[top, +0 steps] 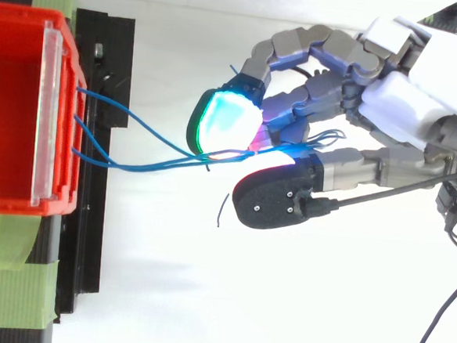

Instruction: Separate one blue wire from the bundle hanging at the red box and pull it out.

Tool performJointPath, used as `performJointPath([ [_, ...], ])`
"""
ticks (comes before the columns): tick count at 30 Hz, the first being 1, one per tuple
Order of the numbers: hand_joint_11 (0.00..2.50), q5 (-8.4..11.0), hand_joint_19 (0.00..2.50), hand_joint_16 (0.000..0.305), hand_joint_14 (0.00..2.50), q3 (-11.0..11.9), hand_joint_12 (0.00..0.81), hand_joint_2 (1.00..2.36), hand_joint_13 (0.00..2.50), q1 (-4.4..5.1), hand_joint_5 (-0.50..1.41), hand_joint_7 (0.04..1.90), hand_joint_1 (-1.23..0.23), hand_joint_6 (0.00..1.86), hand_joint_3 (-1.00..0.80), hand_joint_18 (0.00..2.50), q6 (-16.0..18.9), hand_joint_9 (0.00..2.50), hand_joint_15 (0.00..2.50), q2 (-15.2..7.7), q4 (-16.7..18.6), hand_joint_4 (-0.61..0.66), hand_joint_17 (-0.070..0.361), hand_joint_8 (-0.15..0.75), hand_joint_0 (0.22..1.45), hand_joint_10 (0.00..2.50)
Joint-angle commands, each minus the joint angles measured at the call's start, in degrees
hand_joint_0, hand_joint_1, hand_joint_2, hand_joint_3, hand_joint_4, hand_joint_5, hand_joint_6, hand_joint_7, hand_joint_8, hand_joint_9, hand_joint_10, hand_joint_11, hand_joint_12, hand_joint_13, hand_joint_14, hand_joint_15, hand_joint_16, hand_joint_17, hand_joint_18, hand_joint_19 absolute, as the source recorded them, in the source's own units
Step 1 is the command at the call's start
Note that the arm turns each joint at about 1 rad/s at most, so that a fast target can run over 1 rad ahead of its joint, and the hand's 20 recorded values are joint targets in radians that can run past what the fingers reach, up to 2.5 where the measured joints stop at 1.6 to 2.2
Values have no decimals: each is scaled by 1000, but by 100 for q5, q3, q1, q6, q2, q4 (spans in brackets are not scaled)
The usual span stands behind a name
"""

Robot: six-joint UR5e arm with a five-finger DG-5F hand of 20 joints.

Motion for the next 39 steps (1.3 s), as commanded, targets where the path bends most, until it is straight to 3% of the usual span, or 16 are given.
performJointPath([
  [1, 1480, 0, 654, 55, 976, 2, 423, 1003, 789, 0, -240, 875, -909, 943, -468, 757, 0, 846, 1492, 0, -8, 197, 124, 336, 611, 8],
  [10, 1441, 0, 689, 53, 1034, 2, 434, 1013, 837, 0, -223, 870, -829, 947, -346, 781, 0, 912, 1456, 0, -8, 174, 119, 332, 651, 7],
  [39, 1403, -18, 754, 52, 1211, 2, 417, 1017, 747, 0, -216, 911, -689, 943, -170, 733, 44, 897, 1354, 0, -52, 140, 118, 323, 601, 8],
])
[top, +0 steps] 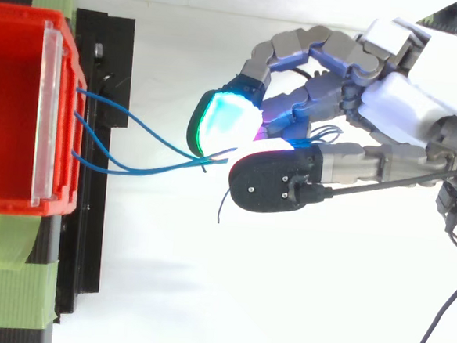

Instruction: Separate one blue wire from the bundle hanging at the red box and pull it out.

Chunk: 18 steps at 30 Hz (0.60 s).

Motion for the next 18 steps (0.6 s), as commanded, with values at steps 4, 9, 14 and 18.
performJointPath([
  [4, 1398, -18, 746, 53, 1206, -7, 420, 1018, 749, 0, -216, 886, -681, 945, -168, 733, 5, 896, 1341, 0, -3, 134, 118, 325, 619, 8],
  [9, 1372, -18, 741, 52, 1141, 2, 416, 1019, 755, 0, -214, 885, -802, 941, -147, 726, 5, 877, 1373, 0, -12, 82, 116, 318, 648, 9],
  [14, 1356, -18, 722, 52, 1124, 2, 417, 1021, 758, 0, -215, 900, -849, 940, -137, 731, 5, 872, 1387, 0, -12, 73, 116, 315, 666, 9],
  [18, 1357, -18, 711, 52, 1098, 2, 416, 1020, 758, 0, -216, 909, -877, 942, -91, 729, 5, 864, 1414, 0, -12, 64, 117, 310, 674, 8],
])
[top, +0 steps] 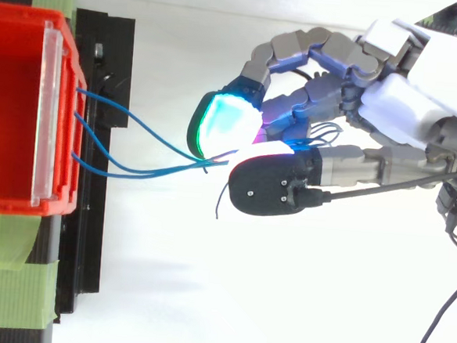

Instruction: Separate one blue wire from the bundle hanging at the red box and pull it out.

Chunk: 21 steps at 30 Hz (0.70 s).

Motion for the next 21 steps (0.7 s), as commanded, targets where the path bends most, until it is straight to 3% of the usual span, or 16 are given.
performJointPath([
  [1, 1361, 0, 717, 52, 1109, -6, 421, 1019, 751, 0, -215, 902, -885, 943, -52, 727, 0, 865, 1422, 0, 0, 58, 118, 312, 674, 8],
  [5, 1346, 0, 684, 61, 1378, 3, 481, 1002, 719, 0, -209, 860, -906, 949, 56, 778, 0, 873, 1221, 0, 0, 82, 136, 356, 668, 3],
  [8, 1356, 0, 686, 62, 1426, 3, 495, 1048, 713, 0, -208, 847, -910, 949, 44, 778, 0, 877, 1188, 0, -9, 93, 140, 366, 650, 1],
  [13, 1371, -9, 669, 64, 1440, -6, 503, 1094, 706, 0, -215, 860, -918, 949, 30, 777, 9, 867, 1189, 0, -9, 99, 143, 369, 639, 3],
  [21, 1427, -9, 656, 63, 1318, 3, 486, 1001, 657, 0, -232, 878, -952, 948, 10, 728, 9, 795, 1299, 0, -9, 118, 142, 355, 675, 3],
])
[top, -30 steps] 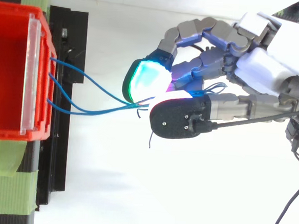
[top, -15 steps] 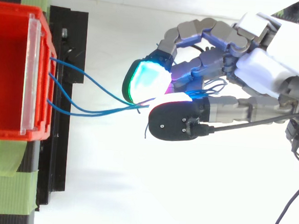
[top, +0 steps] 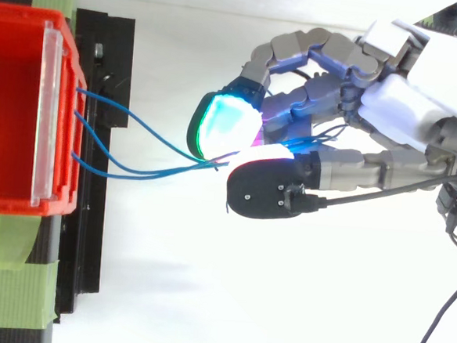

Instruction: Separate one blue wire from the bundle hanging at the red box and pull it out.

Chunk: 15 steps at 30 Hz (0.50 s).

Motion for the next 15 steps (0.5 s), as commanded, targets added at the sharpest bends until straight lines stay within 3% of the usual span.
performJointPath([
  [1, 1426, 0, 658, 63, 1308, 2, 483, 1002, 652, 0, -233, 887, -954, 947, 5, 724, 0, 791, 1310, 0, 0, 119, 142, 353, 675, 5],
  [10, 1460, 0, 661, 60, 1143, -6, 440, 1015, 626, 0, -251, 937, -974, 931, -115, 657, 0, 728, 1429, 0, -9, 140, 134, 322, 618, 10],
  [15, 1434, 0, 694, 58, 1118, -6, 432, 1016, 657, 0, -243, 913, -862, 926, -202, 652, 0, 784, 1445, 0, -9, 125, 130, 318, 564, 10],
])
